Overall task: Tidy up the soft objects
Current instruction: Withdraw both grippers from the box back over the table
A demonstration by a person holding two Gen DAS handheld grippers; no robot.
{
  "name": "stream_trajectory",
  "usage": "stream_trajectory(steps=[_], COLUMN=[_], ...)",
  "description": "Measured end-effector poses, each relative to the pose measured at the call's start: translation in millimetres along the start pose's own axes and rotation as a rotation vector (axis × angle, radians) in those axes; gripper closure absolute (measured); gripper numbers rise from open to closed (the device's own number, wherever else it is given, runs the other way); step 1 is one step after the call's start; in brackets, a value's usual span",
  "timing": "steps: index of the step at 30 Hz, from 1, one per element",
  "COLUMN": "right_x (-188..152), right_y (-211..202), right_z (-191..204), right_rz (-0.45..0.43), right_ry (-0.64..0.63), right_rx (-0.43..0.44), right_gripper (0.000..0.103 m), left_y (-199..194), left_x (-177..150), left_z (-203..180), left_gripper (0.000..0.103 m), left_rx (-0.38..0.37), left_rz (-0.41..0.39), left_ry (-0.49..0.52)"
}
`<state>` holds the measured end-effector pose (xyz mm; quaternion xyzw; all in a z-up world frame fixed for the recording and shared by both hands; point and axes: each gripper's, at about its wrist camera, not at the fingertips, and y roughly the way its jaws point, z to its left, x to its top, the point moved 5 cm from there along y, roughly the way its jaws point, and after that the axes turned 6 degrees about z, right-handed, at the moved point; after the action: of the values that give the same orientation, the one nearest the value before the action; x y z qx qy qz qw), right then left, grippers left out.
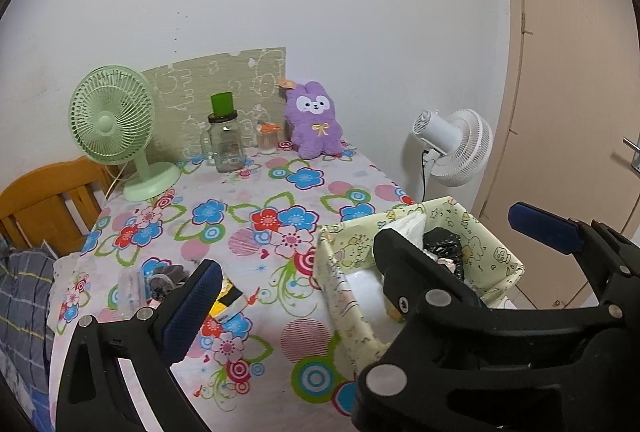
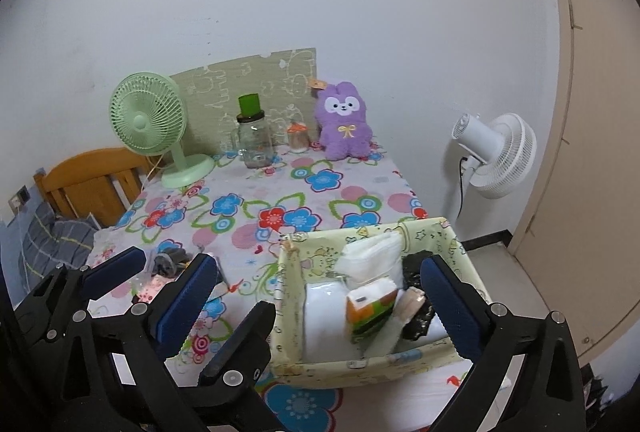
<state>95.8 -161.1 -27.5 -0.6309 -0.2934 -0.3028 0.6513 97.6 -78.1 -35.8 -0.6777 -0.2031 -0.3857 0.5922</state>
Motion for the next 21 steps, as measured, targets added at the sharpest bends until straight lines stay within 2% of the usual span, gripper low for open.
stream_trajectory(steps=[7,21], right_x=[-3,-14], right_y=[3,24], right_z=[20,56], right_rz=[0.006,0.011], right_ry=[-0.017,-0.012], right_rx=[0.028,0.023], right_gripper=[0.0,0.0], left_y=[-3,7], left_x=[-6,-21], left_z=[19,63], left_gripper=[0.0,0.0], left_rx=[0.018,0.061], left_rz=[0.002,0.02], left_ry=[-0.016,-0.04])
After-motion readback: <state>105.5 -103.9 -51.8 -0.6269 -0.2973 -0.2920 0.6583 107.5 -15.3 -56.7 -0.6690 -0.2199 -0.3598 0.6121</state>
